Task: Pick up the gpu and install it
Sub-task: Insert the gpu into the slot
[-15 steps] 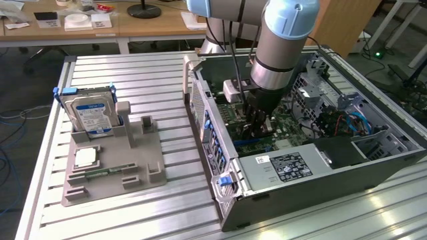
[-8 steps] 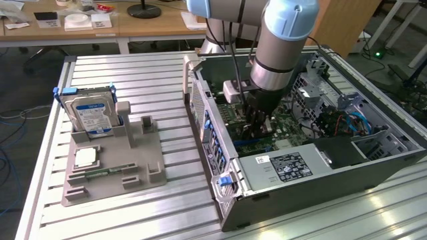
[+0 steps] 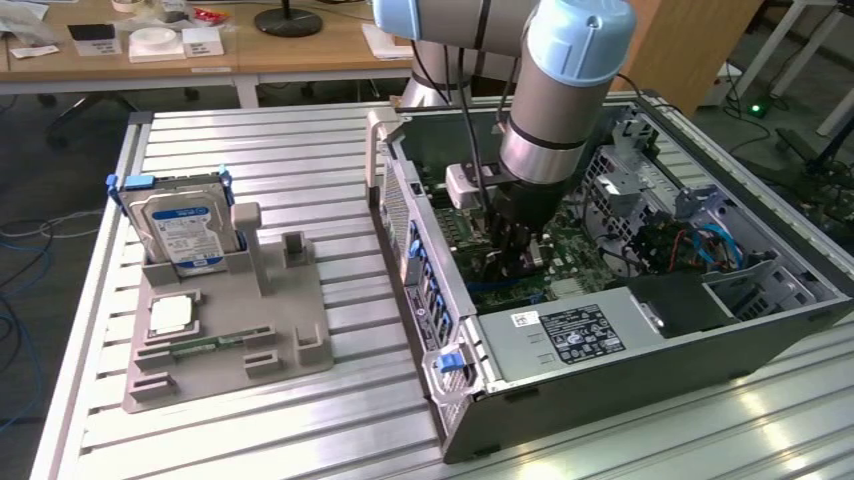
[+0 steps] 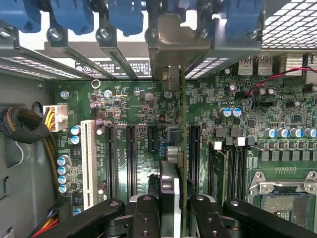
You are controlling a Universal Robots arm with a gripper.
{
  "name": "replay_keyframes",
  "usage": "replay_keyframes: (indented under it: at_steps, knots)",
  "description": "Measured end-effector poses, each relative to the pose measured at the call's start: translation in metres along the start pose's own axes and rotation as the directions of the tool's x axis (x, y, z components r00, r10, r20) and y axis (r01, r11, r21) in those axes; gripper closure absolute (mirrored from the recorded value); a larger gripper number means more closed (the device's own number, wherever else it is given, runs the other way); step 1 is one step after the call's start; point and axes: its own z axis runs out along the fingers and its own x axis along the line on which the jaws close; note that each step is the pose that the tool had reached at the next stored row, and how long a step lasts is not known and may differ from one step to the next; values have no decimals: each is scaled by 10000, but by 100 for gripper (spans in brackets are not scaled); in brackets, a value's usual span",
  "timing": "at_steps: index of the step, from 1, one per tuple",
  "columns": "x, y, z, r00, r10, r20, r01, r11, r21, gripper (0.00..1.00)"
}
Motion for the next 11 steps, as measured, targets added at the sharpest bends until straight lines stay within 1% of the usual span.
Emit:
replay_keyframes:
  at_steps: [11]
  knots:
    - [-2,-2,-15,10000,1,1,-1,10000,1,72]
